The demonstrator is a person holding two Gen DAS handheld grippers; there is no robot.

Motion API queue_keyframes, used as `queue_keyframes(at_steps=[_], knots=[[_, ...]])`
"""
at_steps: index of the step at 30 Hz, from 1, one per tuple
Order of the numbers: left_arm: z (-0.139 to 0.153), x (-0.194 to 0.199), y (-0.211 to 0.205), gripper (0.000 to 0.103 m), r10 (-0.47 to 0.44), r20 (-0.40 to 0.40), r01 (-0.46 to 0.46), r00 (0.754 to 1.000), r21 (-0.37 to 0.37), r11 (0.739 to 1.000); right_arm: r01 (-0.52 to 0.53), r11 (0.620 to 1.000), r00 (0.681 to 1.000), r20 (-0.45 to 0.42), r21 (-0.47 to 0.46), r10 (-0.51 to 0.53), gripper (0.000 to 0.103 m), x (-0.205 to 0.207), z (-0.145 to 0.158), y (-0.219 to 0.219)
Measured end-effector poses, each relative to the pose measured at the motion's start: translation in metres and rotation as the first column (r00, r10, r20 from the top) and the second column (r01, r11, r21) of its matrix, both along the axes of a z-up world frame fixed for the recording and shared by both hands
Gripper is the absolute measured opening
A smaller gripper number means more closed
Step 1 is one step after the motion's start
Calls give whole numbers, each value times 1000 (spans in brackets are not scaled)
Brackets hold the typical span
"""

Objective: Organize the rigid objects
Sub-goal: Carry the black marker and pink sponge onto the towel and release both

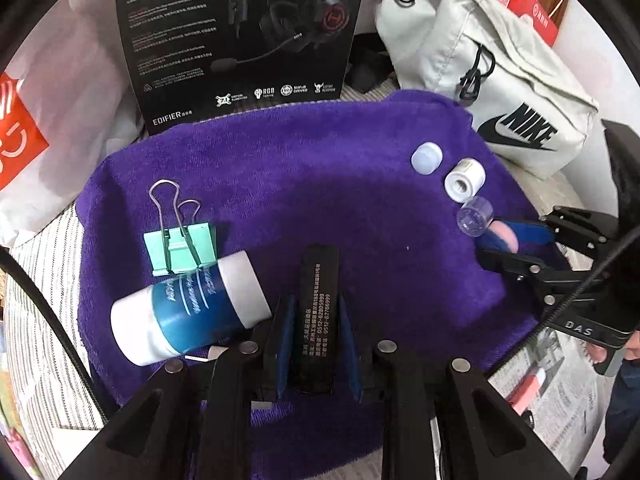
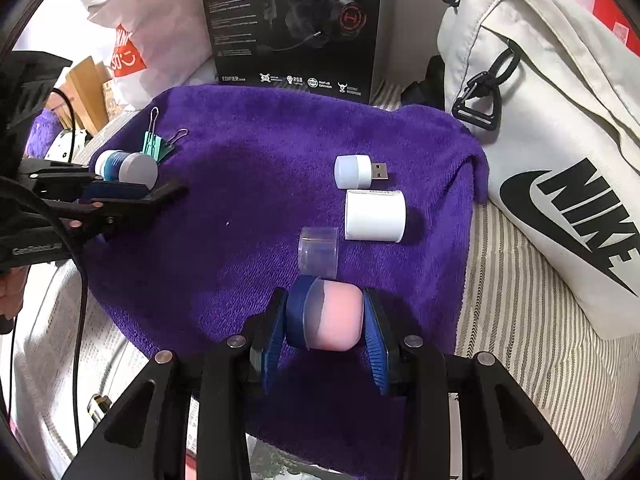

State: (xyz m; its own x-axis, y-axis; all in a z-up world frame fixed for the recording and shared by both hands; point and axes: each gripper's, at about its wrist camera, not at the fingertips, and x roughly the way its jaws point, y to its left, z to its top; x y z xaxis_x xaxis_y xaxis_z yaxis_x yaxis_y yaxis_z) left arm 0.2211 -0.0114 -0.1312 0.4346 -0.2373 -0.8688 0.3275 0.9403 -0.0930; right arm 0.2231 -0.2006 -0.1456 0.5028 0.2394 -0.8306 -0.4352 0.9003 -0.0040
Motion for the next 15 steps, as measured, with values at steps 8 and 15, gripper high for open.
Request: queue_keyframes(at_steps=[8, 15], knots=[[-1, -3, 1, 22, -6, 7, 6, 1000, 20, 1000, -39, 999, 999, 4, -4, 39, 39, -4, 0, -1], [-1, -11, 1, 35, -7, -11, 7, 1000, 19, 1000, -36, 999, 999, -5, 29, 36, 53, -14, 8, -10]])
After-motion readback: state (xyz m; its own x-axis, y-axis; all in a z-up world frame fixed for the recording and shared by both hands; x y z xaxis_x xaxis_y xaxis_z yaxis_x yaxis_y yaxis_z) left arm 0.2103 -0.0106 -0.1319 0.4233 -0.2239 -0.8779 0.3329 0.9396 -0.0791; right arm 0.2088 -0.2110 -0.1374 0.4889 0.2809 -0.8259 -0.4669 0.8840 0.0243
